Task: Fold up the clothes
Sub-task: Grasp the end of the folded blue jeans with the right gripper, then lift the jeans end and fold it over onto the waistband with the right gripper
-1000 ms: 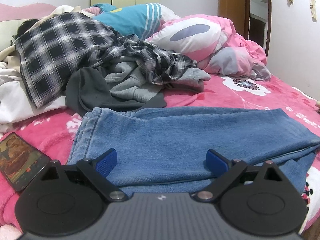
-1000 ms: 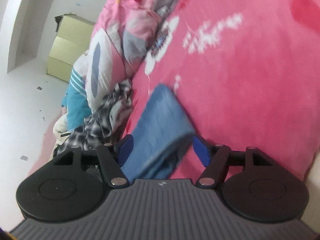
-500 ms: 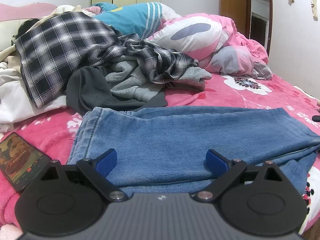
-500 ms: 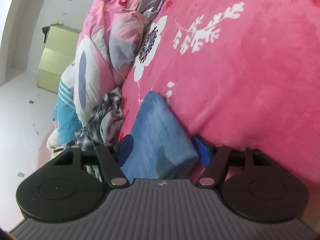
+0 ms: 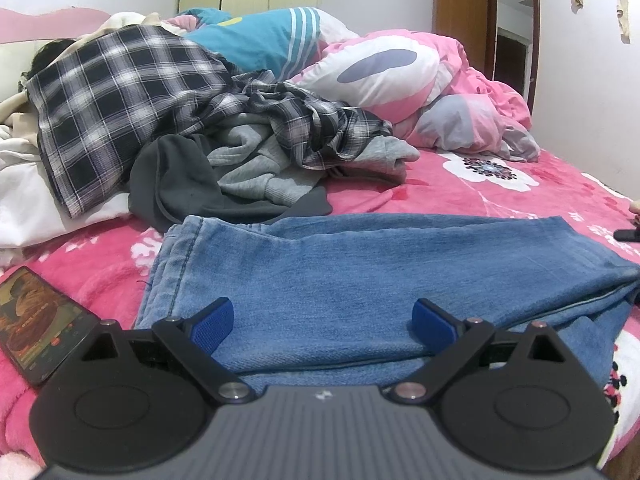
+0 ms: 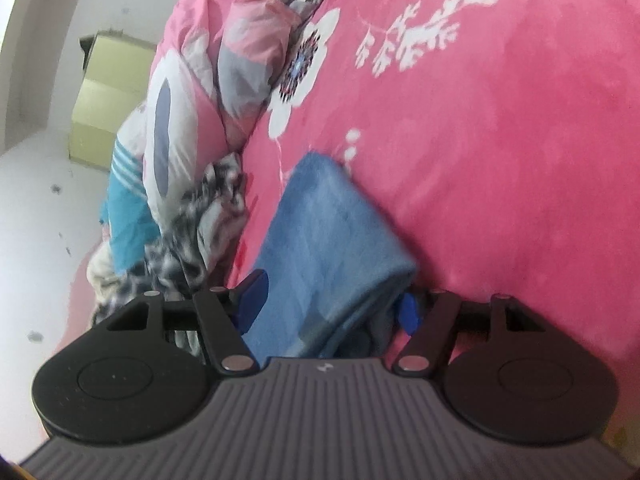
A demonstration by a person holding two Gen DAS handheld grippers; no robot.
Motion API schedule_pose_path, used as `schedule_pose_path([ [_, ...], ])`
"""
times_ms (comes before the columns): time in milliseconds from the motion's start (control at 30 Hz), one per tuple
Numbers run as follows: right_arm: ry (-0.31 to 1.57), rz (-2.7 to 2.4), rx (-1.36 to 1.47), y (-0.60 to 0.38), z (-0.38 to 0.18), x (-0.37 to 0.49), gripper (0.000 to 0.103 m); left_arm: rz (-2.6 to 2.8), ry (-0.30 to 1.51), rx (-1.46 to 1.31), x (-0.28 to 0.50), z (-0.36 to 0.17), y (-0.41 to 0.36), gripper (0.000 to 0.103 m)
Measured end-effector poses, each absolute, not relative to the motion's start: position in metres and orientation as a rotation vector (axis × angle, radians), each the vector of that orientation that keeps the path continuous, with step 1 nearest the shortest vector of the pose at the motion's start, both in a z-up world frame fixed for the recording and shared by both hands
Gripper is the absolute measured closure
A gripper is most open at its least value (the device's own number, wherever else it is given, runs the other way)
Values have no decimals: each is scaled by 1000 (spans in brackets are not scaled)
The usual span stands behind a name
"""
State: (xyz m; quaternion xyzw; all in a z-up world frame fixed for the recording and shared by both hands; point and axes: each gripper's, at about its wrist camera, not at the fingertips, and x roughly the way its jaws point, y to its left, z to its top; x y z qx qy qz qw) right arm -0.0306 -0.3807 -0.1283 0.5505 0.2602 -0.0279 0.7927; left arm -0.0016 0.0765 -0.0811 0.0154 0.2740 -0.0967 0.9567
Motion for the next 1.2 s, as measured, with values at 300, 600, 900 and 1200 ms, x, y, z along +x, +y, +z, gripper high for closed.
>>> schedule_pose_path([
  [300,521,-43,1207,-396,-137,-11,44,-196,552,30,-2,-82,76,6],
  [600,658,160,1153,-400,-133,4,43,-196,551,25,0,-82,77,6],
  [900,706,212,1099,-393,-132,9,50,-198,551,30,0,-82,77,5],
  [1200,697,215,1067,-392,-112,5,87,-199,545,28,0,-83,78,5],
])
